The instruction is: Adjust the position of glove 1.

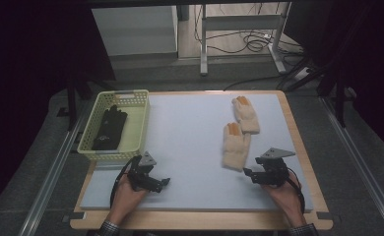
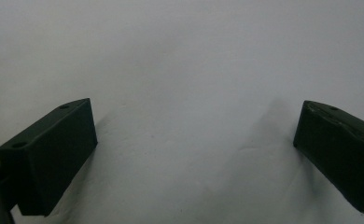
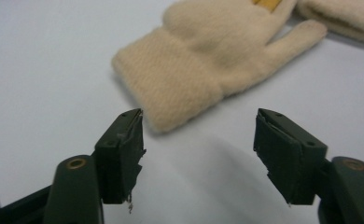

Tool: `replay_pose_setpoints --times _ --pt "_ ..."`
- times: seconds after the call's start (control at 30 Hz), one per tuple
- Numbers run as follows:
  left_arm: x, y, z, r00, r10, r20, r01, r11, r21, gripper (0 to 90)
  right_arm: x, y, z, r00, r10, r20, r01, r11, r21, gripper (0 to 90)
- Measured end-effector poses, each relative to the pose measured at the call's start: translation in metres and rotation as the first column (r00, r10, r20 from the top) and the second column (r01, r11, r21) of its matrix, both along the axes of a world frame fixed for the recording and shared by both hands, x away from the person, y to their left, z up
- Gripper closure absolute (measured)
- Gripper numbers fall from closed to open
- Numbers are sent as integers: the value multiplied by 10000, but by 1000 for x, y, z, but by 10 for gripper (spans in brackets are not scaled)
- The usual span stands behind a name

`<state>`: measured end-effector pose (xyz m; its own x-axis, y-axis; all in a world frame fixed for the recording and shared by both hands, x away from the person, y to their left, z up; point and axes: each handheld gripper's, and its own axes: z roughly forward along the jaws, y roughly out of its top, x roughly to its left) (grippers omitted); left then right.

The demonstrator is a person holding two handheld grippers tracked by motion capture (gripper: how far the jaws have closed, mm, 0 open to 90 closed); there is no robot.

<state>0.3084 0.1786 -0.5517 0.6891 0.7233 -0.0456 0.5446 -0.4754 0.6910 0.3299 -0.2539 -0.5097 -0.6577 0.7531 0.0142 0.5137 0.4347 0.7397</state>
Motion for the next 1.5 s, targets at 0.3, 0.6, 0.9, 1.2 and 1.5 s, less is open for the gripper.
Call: replay_pose_setpoints --times 0.3,0.6,0.9,1.2,1.5 --pt "0 0 0 10000 12 15 -12 10000 -4 0 32 14 11 9997 99 210 -92 9995 -318 438" --pt "0 0 0 10000 -9 45 9 10000 17 0 69 36 11 9995 165 267 -156 9992 -360 321" --pt "0 0 0 10000 -7 49 7 10000 12 0 94 50 -8 9967 761 -300 -782 9939 -779 229" --pt "0 0 0 10000 -7 49 7 10000 13 0 90 55 -14 9954 824 -492 -849 9951 -508 508" --pt "0 0 0 10000 -10 47 10 10000 19 0 78 60 4 9960 831 -344 -829 9965 64 680"
